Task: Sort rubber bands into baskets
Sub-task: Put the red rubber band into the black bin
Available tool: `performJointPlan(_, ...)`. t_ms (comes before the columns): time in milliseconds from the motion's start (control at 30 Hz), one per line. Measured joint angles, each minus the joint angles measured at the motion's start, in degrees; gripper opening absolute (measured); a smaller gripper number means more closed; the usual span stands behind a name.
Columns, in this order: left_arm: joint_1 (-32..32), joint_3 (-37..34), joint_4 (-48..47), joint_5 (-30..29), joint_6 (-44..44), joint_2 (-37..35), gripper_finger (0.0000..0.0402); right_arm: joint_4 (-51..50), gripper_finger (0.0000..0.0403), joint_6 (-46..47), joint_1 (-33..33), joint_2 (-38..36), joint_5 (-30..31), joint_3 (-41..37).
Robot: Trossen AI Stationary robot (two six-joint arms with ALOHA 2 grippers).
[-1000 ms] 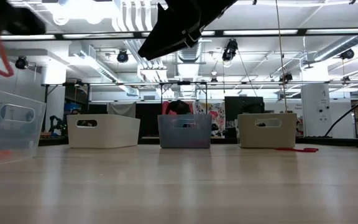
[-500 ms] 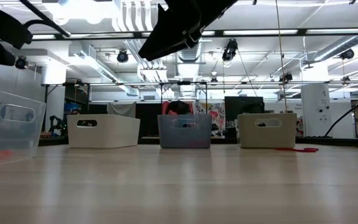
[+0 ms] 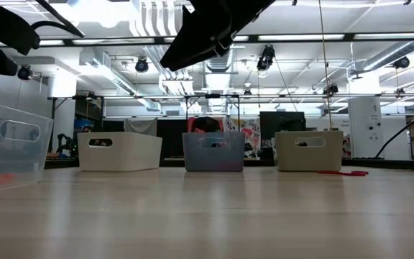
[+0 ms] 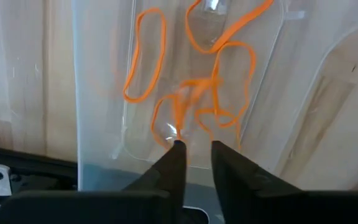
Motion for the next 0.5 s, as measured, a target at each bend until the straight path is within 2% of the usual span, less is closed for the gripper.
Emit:
performJointPlan(200, 0.00, 0.00, 0.06, 0.00, 0.78, 0.00, 0.0115, -0.76, 0.0201, -0.01, 0.00, 0.00, 0.00, 0.00)
performJointPlan(333, 0.00, 0.00, 0.30, -0.14, 1.45, 0.00, 0.0135, -4.20, 0.0201, 1.79, 0.00, -0.56, 0.05, -0.07)
performJointPlan(433, -0.02, 1.01, 0.30, -3.57, 2.66, 0.00, 0.0138, -8.61, 0.0201, 5.22, 0.00, -2.25, 0.36, -0.07)
performJointPlan(500, -0.02, 2.25, 0.39, -7.95, 4.06, 0.00, 0.0139, -12.62, 0.0201, 7.95, 0.00, -3.39, 0.44, -0.07)
